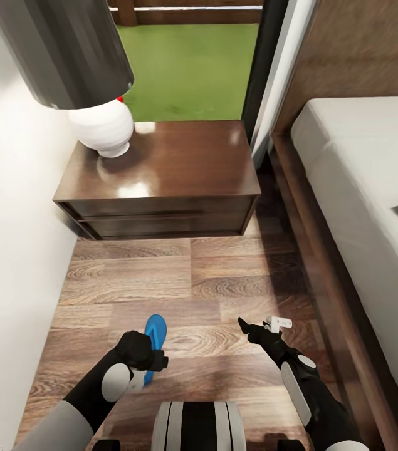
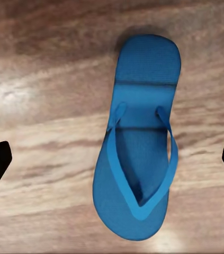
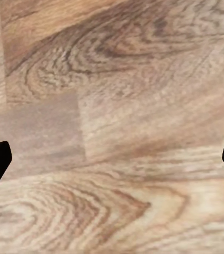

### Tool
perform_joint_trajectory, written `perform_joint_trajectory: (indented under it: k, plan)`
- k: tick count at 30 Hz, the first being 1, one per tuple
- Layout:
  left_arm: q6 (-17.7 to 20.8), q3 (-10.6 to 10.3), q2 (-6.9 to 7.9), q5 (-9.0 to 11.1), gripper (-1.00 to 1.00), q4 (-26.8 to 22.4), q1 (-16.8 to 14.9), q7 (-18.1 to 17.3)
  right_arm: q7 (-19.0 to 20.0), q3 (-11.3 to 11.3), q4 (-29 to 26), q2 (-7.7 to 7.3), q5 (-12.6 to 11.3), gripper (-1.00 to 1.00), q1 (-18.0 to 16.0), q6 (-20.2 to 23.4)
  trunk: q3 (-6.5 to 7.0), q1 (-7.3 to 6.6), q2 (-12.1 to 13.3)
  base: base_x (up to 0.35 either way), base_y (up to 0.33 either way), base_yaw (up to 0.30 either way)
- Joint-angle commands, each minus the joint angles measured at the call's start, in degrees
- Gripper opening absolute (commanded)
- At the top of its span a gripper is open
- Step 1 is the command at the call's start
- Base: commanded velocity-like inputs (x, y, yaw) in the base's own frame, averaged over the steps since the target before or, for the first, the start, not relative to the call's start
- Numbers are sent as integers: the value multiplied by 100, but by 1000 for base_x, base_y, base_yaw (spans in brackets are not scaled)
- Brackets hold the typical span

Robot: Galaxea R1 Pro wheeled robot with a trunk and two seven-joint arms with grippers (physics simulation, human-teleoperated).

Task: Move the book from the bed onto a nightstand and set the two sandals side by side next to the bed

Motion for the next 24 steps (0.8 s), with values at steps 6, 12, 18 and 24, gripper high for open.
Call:
perform_joint_trajectory:
  k: [6, 12, 18, 24]
  plan:
    - [23, -20, 6, 31, 100, -5, -4, -33, 34, -24, -7, 7, -52, 100, -1, 46, -137, 14, -10, 0, 0, 0]
    - [24, -21, 6, 30, 100, -4, -4, -34, 36, -24, -7, 7, -49, 100, -1, 46, -270, 30, -18, 0, 0, 0]
    - [24, -21, 6, 30, 100, -4, -4, -38, 34, -24, -7, 7, -50, 100, -1, 45, -314, 35, -20, 0, 0, 0]
    - [24, -21, 6, 30, 100, -4, -4, -32, 34, -24, -7, 7, -50, 100, -1, 47, -314, 35, -20, 0, 0, 0]
